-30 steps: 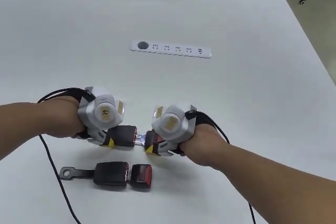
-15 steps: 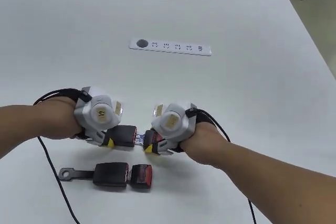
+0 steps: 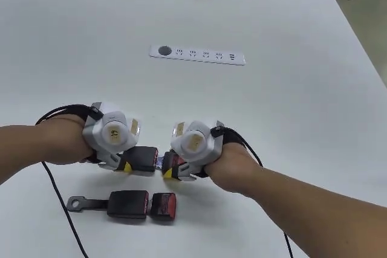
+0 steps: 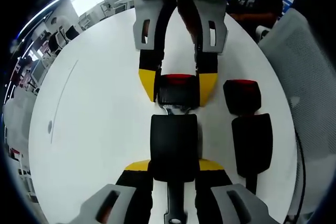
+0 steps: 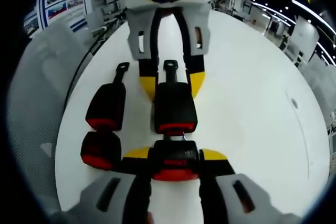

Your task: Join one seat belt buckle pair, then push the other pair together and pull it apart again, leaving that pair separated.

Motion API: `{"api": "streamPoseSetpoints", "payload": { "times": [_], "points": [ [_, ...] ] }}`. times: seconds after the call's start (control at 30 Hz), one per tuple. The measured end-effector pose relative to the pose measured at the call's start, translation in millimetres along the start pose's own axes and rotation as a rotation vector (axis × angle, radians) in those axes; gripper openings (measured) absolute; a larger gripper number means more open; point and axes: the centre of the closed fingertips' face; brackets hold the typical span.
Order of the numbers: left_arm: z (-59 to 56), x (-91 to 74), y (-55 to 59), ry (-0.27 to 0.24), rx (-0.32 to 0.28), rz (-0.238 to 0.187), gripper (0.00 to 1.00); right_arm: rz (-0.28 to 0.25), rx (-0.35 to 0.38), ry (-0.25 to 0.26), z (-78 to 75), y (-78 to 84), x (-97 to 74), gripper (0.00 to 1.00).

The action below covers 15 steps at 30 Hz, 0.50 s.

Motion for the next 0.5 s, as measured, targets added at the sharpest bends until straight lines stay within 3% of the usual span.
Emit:
{"api": "streamPoseSetpoints", "payload": {
  "times": [0.5],
  "points": [
    [0.1,0.2,-0.3,0.006,-0.002,0.011,0.30,0.007,0.000,0.001,-1.5,-3.3,3.2,0.34]
  ]
}}
Point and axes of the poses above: the centre of the closed fingertips' face, and the gripper's own axes: x roughly forward along the fingers, z roughly to its left, y roughly out of its underside, and after that the axes turned 5 degrees about y, right-handed
